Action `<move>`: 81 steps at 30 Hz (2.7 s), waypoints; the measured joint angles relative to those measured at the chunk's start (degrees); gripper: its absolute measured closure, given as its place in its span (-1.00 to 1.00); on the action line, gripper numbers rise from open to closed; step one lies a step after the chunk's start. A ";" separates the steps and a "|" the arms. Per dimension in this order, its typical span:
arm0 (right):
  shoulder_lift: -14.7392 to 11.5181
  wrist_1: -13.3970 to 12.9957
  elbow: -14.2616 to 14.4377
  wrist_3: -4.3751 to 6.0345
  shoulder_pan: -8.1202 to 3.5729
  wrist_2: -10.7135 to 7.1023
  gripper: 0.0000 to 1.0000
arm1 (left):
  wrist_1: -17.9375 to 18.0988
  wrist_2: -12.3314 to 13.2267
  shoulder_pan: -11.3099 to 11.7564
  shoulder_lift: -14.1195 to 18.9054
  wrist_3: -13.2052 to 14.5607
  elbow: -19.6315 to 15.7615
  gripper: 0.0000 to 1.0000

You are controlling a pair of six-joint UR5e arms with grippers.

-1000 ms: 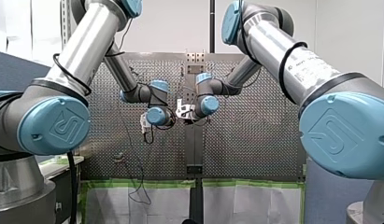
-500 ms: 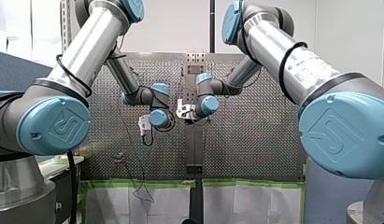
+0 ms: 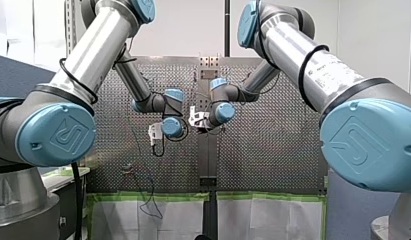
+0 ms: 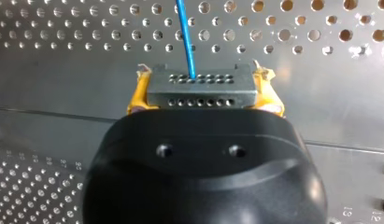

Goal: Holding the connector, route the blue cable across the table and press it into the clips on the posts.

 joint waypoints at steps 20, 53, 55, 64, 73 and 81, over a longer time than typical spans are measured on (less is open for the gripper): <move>-6.88 2.74 3.68 0.34 -0.87 -0.06 1.00 | -8.08 -0.24 -1.79 5.82 -1.60 -0.42 1.00; -23.30 4.41 11.52 0.08 -1.42 0.00 1.00 | -15.60 -1.02 -2.56 22.47 -0.70 -0.44 1.00; -24.45 4.68 11.50 0.08 -1.34 0.00 1.00 | -15.51 -0.78 -2.64 23.59 -0.55 -0.43 1.00; -29.29 4.88 11.38 0.10 -1.41 -0.19 1.00 | -15.32 1.97 -2.36 28.63 -0.19 -0.12 1.00; -33.17 4.73 10.70 0.14 -1.70 -0.92 1.00 | -15.20 4.51 -1.48 30.22 -0.85 2.04 1.00; -31.48 4.69 10.44 0.21 -2.06 -1.05 1.00 | -14.37 5.35 -1.07 26.76 -0.90 3.09 1.00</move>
